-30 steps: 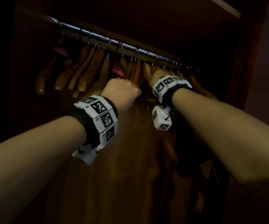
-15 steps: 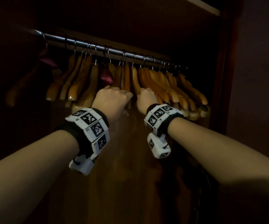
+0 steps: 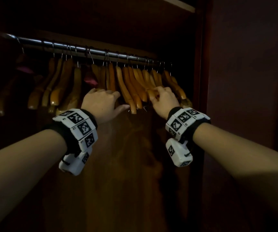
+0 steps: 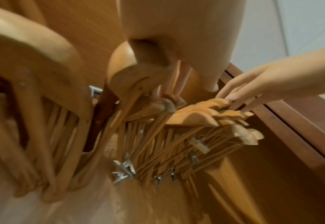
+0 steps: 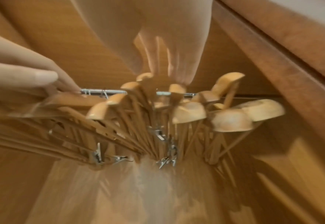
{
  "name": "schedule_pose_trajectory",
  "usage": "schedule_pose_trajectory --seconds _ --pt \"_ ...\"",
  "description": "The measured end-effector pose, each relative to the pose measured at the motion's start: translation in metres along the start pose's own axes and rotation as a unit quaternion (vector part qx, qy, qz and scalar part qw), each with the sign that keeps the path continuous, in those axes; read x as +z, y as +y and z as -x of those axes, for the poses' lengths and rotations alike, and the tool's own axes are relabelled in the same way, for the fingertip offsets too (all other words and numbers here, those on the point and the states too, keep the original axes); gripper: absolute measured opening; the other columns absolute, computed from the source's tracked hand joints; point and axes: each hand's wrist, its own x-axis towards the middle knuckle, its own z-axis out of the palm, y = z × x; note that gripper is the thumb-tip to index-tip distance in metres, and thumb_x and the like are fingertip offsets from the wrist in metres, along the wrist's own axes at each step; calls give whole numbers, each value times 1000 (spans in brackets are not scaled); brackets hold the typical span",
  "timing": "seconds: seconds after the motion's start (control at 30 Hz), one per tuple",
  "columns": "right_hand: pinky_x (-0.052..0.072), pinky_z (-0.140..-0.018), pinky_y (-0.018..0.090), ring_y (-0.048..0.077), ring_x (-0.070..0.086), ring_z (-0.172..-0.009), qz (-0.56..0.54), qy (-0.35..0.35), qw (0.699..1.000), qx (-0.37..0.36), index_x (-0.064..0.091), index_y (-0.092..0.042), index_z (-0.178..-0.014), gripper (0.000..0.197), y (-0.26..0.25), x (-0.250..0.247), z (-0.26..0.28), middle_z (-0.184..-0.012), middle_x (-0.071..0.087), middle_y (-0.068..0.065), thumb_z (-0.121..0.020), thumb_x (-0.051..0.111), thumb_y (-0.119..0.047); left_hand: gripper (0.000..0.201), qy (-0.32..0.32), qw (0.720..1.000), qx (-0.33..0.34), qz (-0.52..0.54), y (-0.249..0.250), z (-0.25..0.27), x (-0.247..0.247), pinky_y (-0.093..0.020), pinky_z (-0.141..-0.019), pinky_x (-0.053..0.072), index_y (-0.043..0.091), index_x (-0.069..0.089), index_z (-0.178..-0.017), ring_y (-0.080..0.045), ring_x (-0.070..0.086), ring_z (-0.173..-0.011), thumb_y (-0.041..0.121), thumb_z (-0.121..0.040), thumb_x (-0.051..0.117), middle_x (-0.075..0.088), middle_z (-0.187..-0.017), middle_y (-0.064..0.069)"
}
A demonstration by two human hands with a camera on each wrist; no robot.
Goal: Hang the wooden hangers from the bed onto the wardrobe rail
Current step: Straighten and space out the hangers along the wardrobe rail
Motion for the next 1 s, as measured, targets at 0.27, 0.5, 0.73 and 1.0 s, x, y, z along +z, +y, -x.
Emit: schedule_pose_trajectory --seconds 0.27,0.5,0.73,1.0 --pt "34 -106 41 25 34 -129 34 -49 994 -94 40 -25 -137 46 19 3 -25 -139 43 4 -92 50 -32 57 15 999 -35 -14 37 -28 0 -47 -114 19 19 51 -122 -23 49 -122 61 -91 28 58 -125 -3" --pt "28 -106 44 24 28 -134 93 -81 973 -195 29 -28 -143 56 39 12 -44 -143 40 1 -91 45 -39 34 10 998 -42 54 79 -61 14 -34 -94 41 16 51 -124 -21 50 -116 30 -94 41 57 -124 -2" --pt "23 -107 48 25 28 -133 206 -42 934 -289 19 -22 -147 68 59 22 -43 -143 38 3 -90 48 -45 35 20 998 -55 16 84 -65 27 -38 -91 47 15 56 -122 -22 56 -109 25 -94 39 60 -122 -1" --pt "19 -110 46 27 38 -126 219 21 932 -288 40 -17 -135 45 60 23 -39 -131 49 7 -93 45 -32 35 81 996 -39 -5 73 -56 34 -35 -93 43 12 61 -121 -23 60 -110 25 -92 46 61 -126 -4"
